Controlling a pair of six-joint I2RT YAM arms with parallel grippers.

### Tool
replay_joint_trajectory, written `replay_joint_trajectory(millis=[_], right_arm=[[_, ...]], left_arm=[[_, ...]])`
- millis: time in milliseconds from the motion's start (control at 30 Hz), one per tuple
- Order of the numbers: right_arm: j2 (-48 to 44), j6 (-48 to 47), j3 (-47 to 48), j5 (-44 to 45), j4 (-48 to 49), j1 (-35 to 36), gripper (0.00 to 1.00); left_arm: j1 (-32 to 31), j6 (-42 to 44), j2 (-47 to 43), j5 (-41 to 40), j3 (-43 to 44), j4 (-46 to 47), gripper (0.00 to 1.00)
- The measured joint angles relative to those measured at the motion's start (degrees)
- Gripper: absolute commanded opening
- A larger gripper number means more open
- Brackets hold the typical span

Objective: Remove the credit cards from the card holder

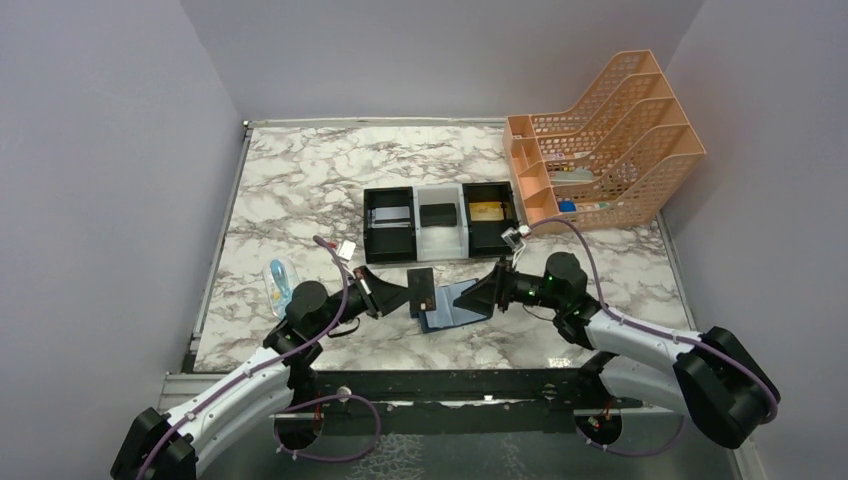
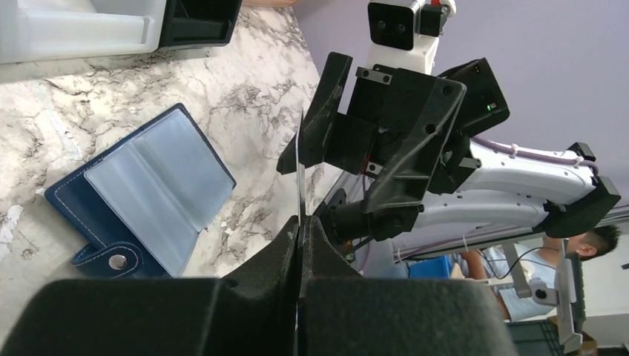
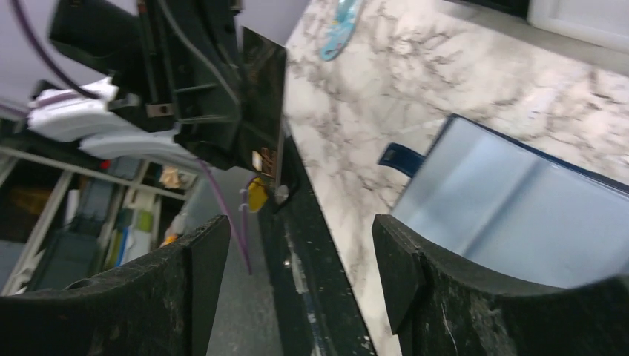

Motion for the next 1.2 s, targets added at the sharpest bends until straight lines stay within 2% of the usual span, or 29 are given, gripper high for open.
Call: replay_joint_trajectory(millis=[167,333,533,800,967,1200], right_arm=[[5.1,6.8,0.1,-6.0,12.1,0.0,0.64],[9.2,11.1,1.3,-7.5,18.4,1.6,0.63],[14.7,14.6,3.5,-8.0,24.0,3.7,0.57],[18.1,17.2,6.8,-8.1,26.4,5.1,0.36],[20.1,17.2,11.1,-8.1,26.2,6.4,0.25],[21.9,17.7,12.0,-8.1,26.0,6.8,0.11]], left_arm=[[0.0,-2.9,-1.7,0.4,-2.4,2.8,0.00],[0.0,-4.9,-2.1,1.3,-2.9,5.1,0.00],[0.0,-6.0,-1.7,2.5,-2.8,7.4,0.00],[0.0,-7.4,-1.7,3.0,-3.0,10.4,0.00],[0.0,-7.5,-1.0,3.1,-3.0,11.4,0.00],[0.0,-7.5,-0.9,3.2,-3.0,12.2,0.00]])
